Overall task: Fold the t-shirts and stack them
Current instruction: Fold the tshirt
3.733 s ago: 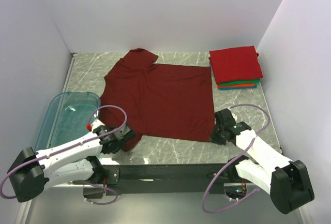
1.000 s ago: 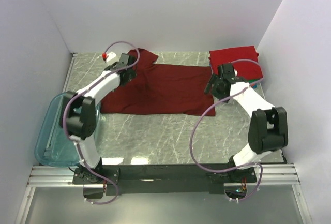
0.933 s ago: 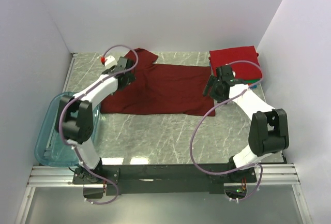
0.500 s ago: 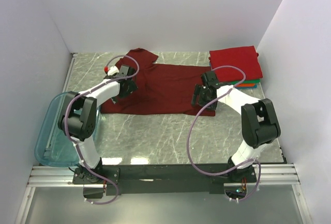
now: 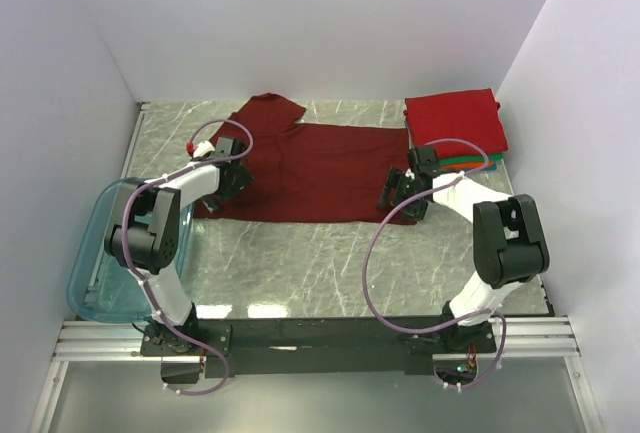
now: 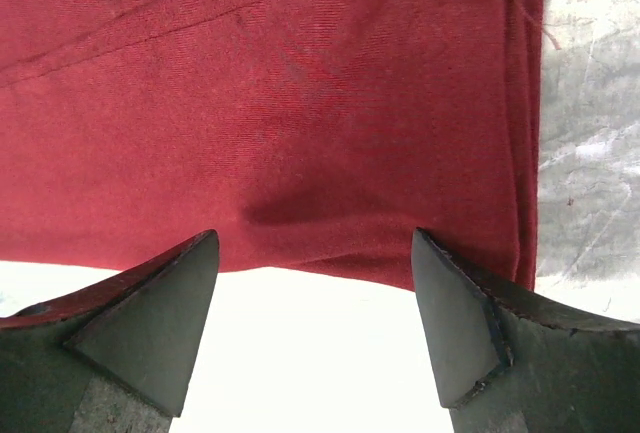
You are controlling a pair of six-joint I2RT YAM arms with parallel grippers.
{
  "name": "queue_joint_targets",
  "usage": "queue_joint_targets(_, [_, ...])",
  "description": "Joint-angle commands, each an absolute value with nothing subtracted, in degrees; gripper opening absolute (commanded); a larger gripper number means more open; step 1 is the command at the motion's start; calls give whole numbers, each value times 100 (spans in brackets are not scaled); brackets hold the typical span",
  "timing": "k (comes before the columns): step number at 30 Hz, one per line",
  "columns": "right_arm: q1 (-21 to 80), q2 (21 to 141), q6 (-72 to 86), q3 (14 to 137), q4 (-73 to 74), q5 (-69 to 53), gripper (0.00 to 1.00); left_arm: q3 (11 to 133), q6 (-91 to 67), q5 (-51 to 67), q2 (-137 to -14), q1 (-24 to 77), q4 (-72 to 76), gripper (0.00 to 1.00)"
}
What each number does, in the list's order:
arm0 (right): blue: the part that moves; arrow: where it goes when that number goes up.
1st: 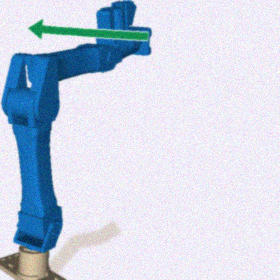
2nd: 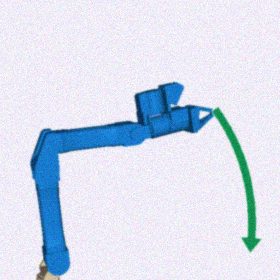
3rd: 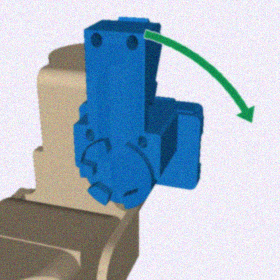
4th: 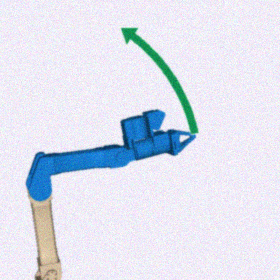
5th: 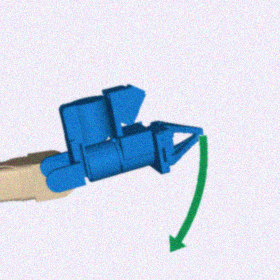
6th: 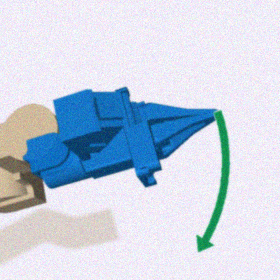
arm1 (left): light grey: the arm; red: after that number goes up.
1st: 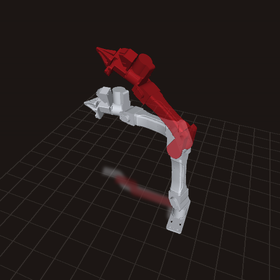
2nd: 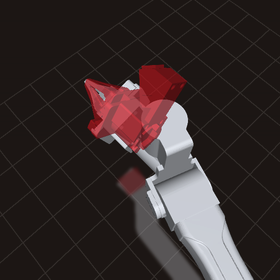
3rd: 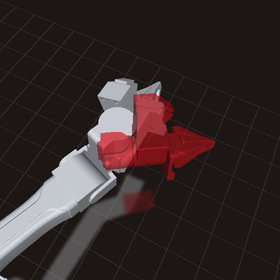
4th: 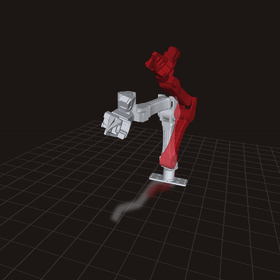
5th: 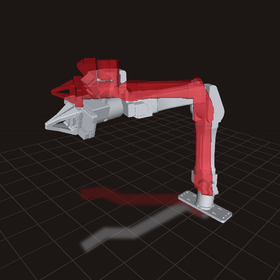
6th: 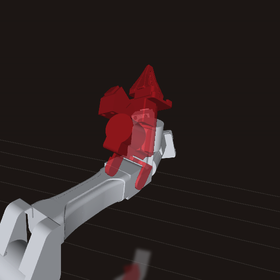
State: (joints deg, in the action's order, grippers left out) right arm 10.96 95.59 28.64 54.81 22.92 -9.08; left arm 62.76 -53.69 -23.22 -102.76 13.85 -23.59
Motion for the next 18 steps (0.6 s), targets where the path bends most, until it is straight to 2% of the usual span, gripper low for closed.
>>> queue_joint_targets(1, [949,9571,2716,5019,2602,-940,85,6047,-5344,-2302,-10257,1239,-2452,100])
queue_joint_targets(12, [914,9027,2637,4816,2751,-632,87,5941,-5195,-2110,-9879,1239,-2382,99])
queue_joint_targets(18, [949,8422,2479,5387,3031,-590,87,6301,-5089,-1829,-9572,1266,-2443,100])
